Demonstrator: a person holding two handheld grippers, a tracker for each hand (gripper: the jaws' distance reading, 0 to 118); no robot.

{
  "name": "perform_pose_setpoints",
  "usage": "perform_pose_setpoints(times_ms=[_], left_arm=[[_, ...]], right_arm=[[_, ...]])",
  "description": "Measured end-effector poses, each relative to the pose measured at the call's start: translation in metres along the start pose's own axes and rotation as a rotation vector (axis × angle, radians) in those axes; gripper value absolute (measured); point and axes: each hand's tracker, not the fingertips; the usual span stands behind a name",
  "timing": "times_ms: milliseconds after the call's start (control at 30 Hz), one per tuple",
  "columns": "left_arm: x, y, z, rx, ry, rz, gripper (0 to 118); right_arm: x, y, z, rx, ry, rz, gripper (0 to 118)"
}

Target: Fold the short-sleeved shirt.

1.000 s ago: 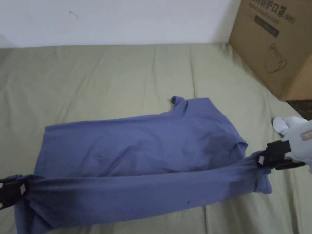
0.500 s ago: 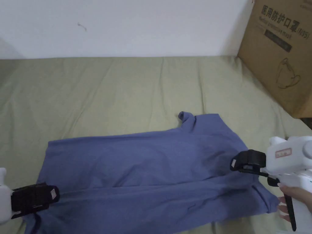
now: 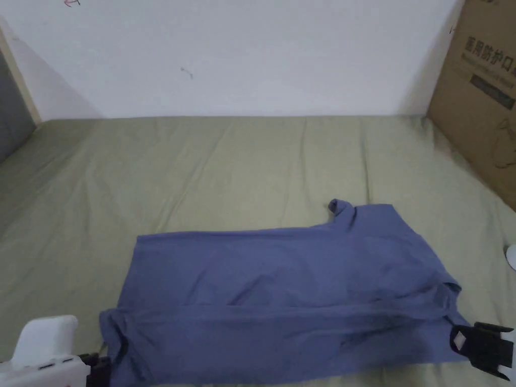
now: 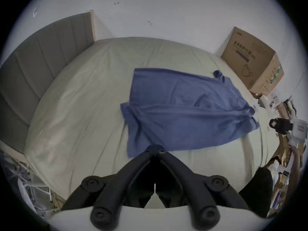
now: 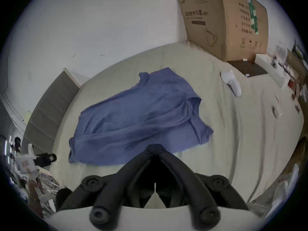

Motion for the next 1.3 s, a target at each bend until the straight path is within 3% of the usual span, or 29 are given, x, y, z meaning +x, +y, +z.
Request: perform_pose_setpoints(times_ms=[33,67,133,167,200,367,500,533,633,667,700,733,767,800,833,933,1033,1067,1133,1167,1233,1267,1300], left_arm=[[-0.007,0.001,-0.005,-0.025,0.003,0.024,7],[-0.011,-0.002,-0.010,-0.054,-0.014,0.092,31],[-0.028,0.002,-0.029,-0.089,-0.072,0.210,96],[-0.033,0.005,-0.044,-0.104,-0.072,0.233,114],[-0.036,0.005,-0.059,-0.119,-0.056,0.224,118],[-0.033,0.000,-0.124,-0.196,0.050,0.205,113],[-0.018,-0.004,-0.125,-0.171,0.117,0.066,107],[-0.017,-0.004,-0.118,-0.148,0.121,0.048,97],[-0.019,-0.005,-0.091,-0.068,0.077,0.042,4],[-0.022,-0.003,-0.086,-0.065,0.032,0.067,4],[-0.021,0.000,-0.082,-0.061,0.024,0.090,4],[-0.018,0.002,-0.075,-0.066,0.041,0.079,4],[-0.018,0.005,-0.071,-0.058,0.032,0.078,4],[-0.017,0.008,-0.066,-0.047,0.028,0.077,4],[-0.016,0.011,-0.063,-0.040,0.019,0.083,4],[-0.007,0.016,-0.054,-0.031,0.006,0.088,4],[-0.011,0.021,-0.057,-0.028,0.005,0.085,4],[-0.011,0.021,-0.058,-0.032,0.007,0.084,4],[-0.012,0.021,-0.060,-0.039,0.004,0.080,4],[-0.012,0.021,-0.060,-0.044,0.000,0.078,4],[-0.013,0.022,-0.055,-0.049,-0.004,0.073,4],[-0.016,0.021,-0.052,-0.043,-0.014,0.078,4],[-0.017,0.022,-0.048,-0.032,-0.021,0.085,4]], right_arm=[[0.002,-0.001,-0.001,-0.006,-0.006,-0.003,0],[0.006,-0.002,-0.001,-0.011,-0.016,-0.002,0],[0.012,-0.004,-0.002,-0.023,-0.026,0.001,0],[0.015,-0.004,-0.002,-0.032,-0.025,-0.003,0],[0.017,-0.005,-0.003,-0.042,-0.017,-0.016,0],[0.016,-0.003,0.003,-0.080,0.035,-0.089,0],[0.024,0.006,-0.004,-0.094,-0.010,-0.063,0],[0.028,0.010,-0.007,-0.090,-0.009,-0.058,0],[0.044,0.026,-0.029,-0.082,-0.011,-0.031,0],[0.050,0.033,-0.040,-0.086,-0.013,-0.024,0],[0.056,0.040,-0.052,-0.090,-0.015,-0.018,18],[0.063,0.045,-0.064,-0.099,-0.018,-0.010,56],[0.066,0.047,-0.078,-0.108,-0.022,-0.006,110],[0.072,0.050,-0.093,-0.143,-0.078,-0.011,116],[0.082,0.051,-0.102,-0.074,-0.136,-0.025,114],[0.098,0.047,-0.137,-0.224,-0.177,-0.072,114],[0.113,0.044,-0.151,-0.358,-0.199,-0.127,96],[0.107,0.044,-0.142,-0.307,-0.225,-0.047,79],[0.097,0.045,-0.127,-0.266,-0.190,0.031,37],[0.085,0.047,-0.120,-0.265,-0.191,0.064,26],[0.078,0.046,-0.107,-0.259,-0.224,0.122,22],[0.079,0.048,-0.099,-0.263,-0.160,0.105,9],[0.077,0.048,-0.092,-0.269,-0.096,0.055,6]])
